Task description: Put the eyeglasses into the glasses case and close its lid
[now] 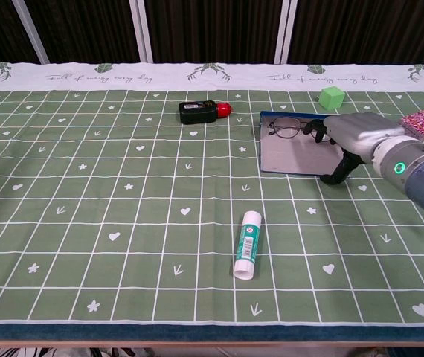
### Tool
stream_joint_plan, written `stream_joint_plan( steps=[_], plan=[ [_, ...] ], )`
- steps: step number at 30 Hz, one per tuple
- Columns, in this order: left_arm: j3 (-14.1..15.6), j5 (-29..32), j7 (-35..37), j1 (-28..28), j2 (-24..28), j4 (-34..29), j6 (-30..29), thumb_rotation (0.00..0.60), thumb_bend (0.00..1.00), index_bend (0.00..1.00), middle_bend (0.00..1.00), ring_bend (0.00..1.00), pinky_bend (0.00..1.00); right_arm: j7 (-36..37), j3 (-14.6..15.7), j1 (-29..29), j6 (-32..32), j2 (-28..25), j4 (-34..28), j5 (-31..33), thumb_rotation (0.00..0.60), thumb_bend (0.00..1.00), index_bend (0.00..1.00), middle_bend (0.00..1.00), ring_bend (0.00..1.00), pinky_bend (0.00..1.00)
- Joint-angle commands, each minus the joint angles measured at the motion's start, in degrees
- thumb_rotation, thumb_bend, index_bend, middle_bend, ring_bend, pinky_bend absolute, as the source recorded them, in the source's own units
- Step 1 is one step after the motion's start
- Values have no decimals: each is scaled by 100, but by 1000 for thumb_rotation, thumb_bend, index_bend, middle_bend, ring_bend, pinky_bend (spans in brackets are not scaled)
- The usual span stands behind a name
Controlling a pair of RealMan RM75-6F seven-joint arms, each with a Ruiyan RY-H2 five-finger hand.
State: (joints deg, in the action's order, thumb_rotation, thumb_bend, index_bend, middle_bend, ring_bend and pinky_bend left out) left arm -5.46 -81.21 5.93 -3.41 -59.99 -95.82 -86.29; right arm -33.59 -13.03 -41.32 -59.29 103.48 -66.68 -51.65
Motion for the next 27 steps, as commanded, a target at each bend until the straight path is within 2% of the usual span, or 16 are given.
stream_joint_plan(
  steps=[1, 10, 21, 27],
  plan=[
    [-2, 1, 2, 0, 0, 1, -2, 600, 273, 163, 0, 0, 0, -1, -5, 1, 9, 7, 10, 1, 600, 237, 163, 240, 267, 228],
    [-2, -2, 3, 2, 2, 4, -5, 600, 273, 163, 0, 0, 0, 72, -79, 3, -78, 93, 93, -64, 600, 399, 177, 274, 298, 228],
    [-1, -10, 2, 4, 5, 3, -12, 600, 273, 164, 0, 0, 0, 183, -261, -69, -230, 178, 324, -238, 600, 413, 203, 280, 305, 228],
    [2, -11, -5, 8, 8, -2, -14, 600, 273, 165, 0, 0, 0, 103, -429, -279, -205, 268, 680, -295, 600, 417, 228, 284, 308, 227]
  ],
)
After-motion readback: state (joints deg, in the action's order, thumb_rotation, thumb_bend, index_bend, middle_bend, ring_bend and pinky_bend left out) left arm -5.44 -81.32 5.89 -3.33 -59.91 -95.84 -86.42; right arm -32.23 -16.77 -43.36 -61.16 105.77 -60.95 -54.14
